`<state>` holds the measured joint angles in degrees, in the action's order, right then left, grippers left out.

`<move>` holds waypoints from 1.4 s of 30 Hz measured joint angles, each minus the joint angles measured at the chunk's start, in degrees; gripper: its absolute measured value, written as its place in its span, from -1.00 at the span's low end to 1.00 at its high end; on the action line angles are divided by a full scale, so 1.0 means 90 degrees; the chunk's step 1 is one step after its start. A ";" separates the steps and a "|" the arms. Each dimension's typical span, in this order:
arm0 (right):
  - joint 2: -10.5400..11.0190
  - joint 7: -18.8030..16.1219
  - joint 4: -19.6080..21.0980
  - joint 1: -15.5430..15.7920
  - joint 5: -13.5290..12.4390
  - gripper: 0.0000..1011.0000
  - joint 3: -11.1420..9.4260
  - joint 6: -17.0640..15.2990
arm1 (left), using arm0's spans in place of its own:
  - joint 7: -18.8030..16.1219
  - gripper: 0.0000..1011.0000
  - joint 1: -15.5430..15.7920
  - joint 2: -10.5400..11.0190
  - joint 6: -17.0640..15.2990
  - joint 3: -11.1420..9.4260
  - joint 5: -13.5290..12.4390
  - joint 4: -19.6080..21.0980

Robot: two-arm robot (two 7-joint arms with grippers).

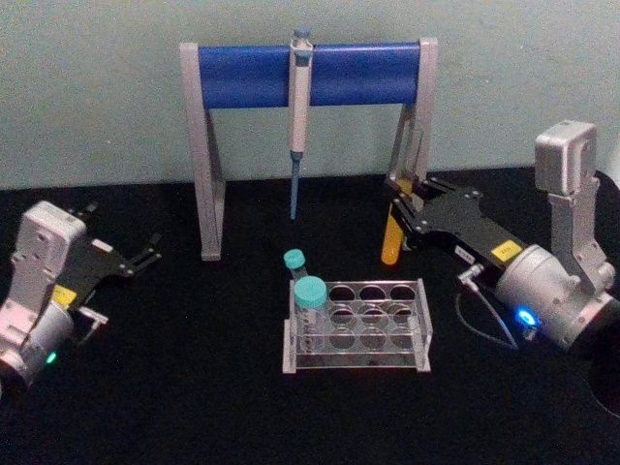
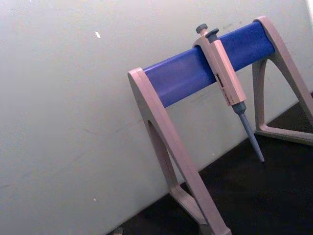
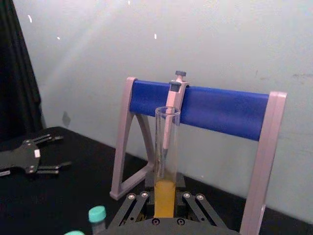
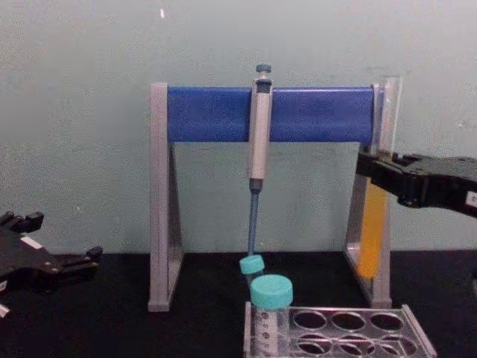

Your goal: Pick up the test tube from the test tube rack, shake it, then place it back into the test tube rack.

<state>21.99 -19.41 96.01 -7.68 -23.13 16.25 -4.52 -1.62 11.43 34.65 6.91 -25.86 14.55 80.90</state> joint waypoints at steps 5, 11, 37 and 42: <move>0.0099 0.0045 0.0223 0.0224 -0.0064 -0.55 -0.0069 -0.0031 | 0.0000 0.98 0.0000 0.0000 0.0000 0.0000 0.0000 0.0000; 0.0178 0.0141 0.0412 0.0485 -0.0115 -0.55 -0.0146 -0.0056 | 0.0000 0.98 0.0000 0.0000 0.0000 0.0000 0.0000 0.0000; 0.0120 0.0230 0.0155 0.0559 0.0022 -0.55 -0.0143 -0.0068 | 0.0000 0.98 0.0000 0.0000 0.0000 0.0000 0.0000 0.0000; 0.0103 0.0210 0.0080 0.0517 0.0032 -0.55 -0.0125 -0.0068 | 0.0000 0.98 0.0000 0.0000 0.0000 0.0000 0.0000 0.0000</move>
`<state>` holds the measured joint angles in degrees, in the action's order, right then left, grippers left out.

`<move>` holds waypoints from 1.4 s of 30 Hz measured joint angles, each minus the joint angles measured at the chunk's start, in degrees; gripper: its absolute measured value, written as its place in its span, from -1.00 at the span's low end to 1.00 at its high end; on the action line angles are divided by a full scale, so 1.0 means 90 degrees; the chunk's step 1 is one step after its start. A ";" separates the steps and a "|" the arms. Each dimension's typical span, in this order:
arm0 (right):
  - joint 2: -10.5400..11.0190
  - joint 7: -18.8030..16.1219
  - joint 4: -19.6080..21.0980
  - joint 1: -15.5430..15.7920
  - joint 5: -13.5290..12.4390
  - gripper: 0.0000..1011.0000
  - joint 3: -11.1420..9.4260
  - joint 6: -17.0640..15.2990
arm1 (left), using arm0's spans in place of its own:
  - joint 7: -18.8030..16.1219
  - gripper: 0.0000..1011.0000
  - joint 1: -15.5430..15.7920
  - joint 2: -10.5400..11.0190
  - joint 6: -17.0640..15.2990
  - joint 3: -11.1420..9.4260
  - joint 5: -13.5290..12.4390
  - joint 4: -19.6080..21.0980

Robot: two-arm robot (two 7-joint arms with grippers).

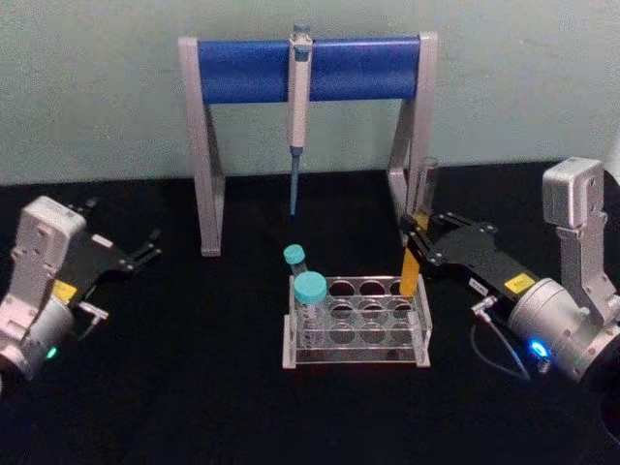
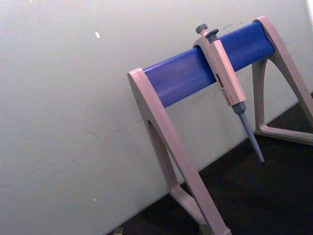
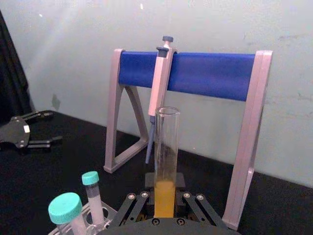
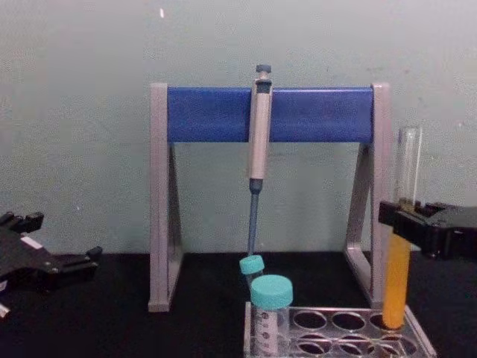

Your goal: Pick up the test tube from the test tube rack, shake it, then place it back into the test tube rack.

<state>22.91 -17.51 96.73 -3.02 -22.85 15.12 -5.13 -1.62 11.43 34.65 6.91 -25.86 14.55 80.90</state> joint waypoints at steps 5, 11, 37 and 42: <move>-0.0023 -0.0013 -0.0147 -0.0046 0.0046 -0.55 0.0029 -0.0014 | 0.0000 0.98 0.0000 0.0000 0.0000 0.0000 0.0000 0.0000; -0.0052 -0.0002 -0.0229 -0.0048 0.0067 -0.55 0.0044 -0.0051 | 0.0000 0.98 0.0000 0.0000 0.0000 0.0000 0.0000 -0.0001; -0.0145 0.0019 -0.0495 -0.0016 0.0137 -0.55 0.0163 -0.0245 | 0.0000 0.98 0.0000 0.0000 0.0000 0.0000 0.0000 0.0000; -0.0161 0.0025 -0.0544 -0.0029 0.0159 -0.55 0.0180 -0.0275 | 0.0000 0.98 0.0000 0.0000 0.0000 0.0000 0.0000 0.0000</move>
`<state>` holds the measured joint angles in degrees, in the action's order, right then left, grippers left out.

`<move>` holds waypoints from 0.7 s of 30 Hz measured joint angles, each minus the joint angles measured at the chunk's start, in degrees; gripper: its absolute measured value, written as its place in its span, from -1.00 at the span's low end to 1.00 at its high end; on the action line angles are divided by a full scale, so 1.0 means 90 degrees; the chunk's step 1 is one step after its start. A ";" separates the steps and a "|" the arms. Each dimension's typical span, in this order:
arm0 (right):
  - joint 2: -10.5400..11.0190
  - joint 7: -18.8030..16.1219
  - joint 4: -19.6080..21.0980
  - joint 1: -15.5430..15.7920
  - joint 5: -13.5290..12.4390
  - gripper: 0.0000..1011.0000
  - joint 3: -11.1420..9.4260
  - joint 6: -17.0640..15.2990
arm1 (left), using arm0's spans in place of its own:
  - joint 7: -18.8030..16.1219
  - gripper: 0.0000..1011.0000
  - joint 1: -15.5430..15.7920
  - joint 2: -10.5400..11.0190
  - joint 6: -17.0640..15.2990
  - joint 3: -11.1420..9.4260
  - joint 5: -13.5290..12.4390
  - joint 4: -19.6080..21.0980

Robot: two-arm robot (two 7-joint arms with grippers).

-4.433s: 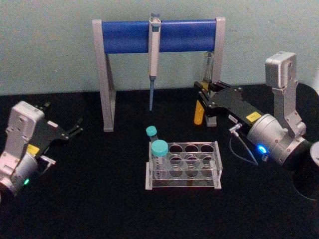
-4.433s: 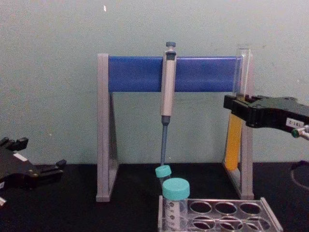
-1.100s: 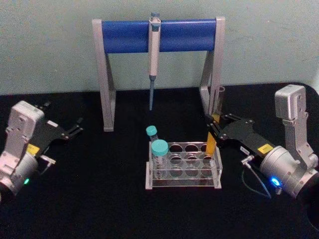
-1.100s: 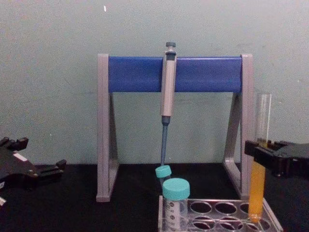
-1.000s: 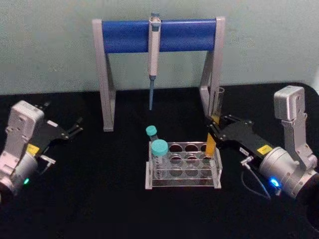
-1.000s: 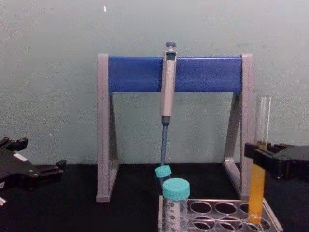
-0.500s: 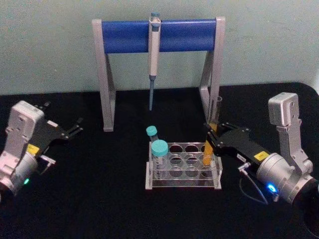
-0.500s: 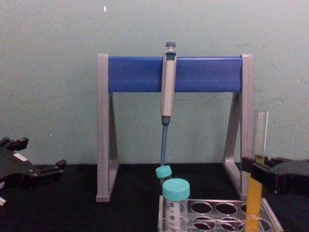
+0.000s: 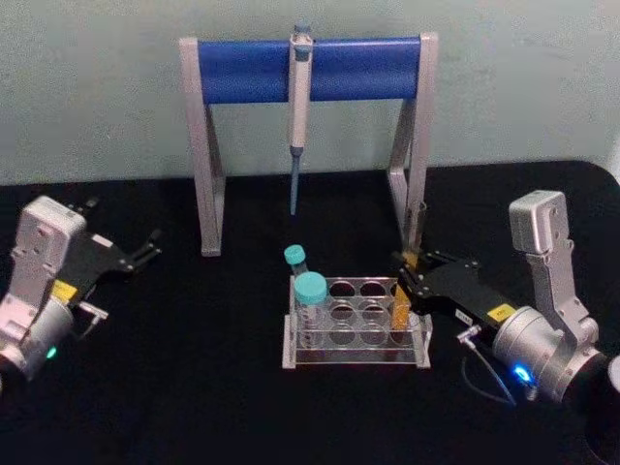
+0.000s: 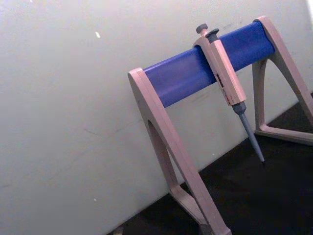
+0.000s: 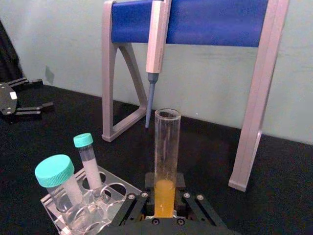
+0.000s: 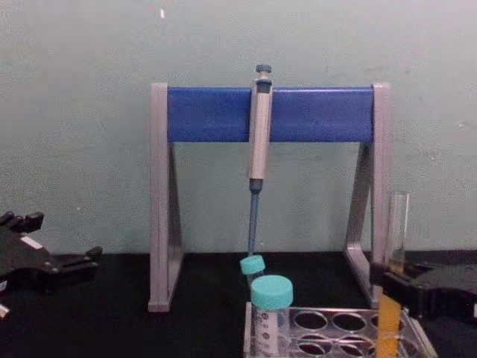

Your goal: Pick up the test tube from the test tube rack, shake it, then place it back into the test tube rack.

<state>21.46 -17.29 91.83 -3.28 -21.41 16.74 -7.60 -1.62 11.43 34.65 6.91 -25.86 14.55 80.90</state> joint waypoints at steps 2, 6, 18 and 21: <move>-0.0002 0.0002 -0.0008 0.0000 0.0008 -0.55 0.0003 -0.0009 | 0.0000 0.98 0.0000 0.0000 0.0000 0.0000 0.0000 0.0000; -0.0015 0.0015 -0.0019 0.0002 0.0027 -0.55 0.0010 -0.0021 | 0.0000 0.98 0.0000 0.0000 0.0000 0.0000 0.0000 0.0000; -0.0014 0.0026 -0.0020 0.0002 0.0056 -0.55 0.0019 -0.0023 | 0.0000 0.98 0.0000 0.0000 0.0000 0.0000 0.0000 0.0000; -0.0013 0.0026 -0.0019 0.0003 0.0054 -0.55 0.0018 -0.0024 | 0.0000 0.98 0.0000 0.0000 0.0000 0.0000 0.0000 0.0000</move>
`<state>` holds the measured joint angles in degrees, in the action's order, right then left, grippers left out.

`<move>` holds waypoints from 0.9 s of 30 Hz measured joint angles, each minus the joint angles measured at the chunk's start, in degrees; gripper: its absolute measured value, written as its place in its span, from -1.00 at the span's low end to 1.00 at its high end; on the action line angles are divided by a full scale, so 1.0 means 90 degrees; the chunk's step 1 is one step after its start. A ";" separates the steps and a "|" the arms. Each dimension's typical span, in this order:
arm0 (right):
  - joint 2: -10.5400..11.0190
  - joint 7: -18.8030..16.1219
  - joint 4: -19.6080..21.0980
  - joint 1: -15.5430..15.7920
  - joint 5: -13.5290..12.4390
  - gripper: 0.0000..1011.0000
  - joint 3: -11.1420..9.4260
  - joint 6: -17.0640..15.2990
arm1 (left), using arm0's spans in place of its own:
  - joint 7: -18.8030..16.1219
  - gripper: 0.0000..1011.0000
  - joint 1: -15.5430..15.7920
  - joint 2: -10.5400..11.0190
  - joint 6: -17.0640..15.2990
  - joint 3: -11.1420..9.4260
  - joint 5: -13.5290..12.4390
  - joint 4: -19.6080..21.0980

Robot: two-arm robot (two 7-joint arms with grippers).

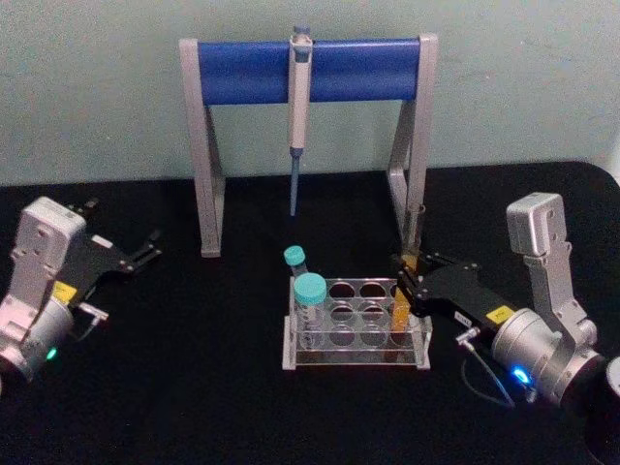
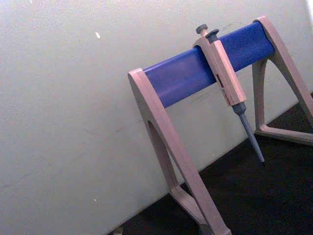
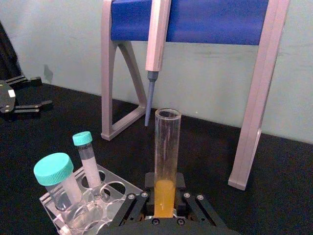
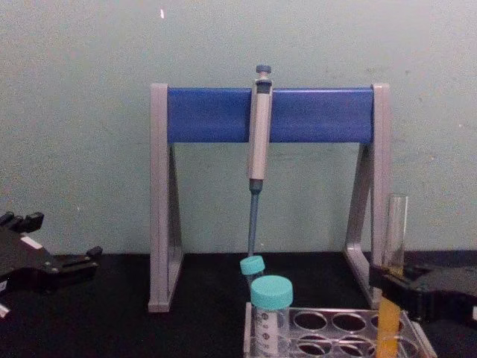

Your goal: Pick up the test tube from the test tube rack, shake it, then place it back into the test tube rack.

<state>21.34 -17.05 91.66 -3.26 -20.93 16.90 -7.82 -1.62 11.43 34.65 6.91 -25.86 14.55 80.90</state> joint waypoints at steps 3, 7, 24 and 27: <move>0.0001 -0.0001 -0.0001 0.0004 0.0003 -0.47 0.0000 -0.0023 | 0.0000 0.98 0.0000 0.0000 0.0000 0.0000 0.0000 0.0000; 0.0001 -0.0003 -0.0001 0.0003 0.0003 -0.25 -0.0001 -0.0024 | 0.0000 0.98 0.0000 0.0000 0.0000 0.0000 0.0000 0.0000; 0.0000 -0.0008 0.0004 0.0000 -0.0005 0.84 -0.0008 -0.0011 | 0.0000 0.98 0.0000 0.0000 0.0000 0.0000 0.0000 0.0000; 0.0000 -0.0008 0.0006 0.0000 -0.0007 0.98 -0.0008 -0.0010 | 0.0000 0.98 0.0000 0.0000 0.0000 0.0000 0.0000 0.0000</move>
<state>21.35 -17.13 91.71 -3.26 -20.99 16.83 -7.91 -1.62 11.43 34.64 6.91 -25.86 14.55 80.90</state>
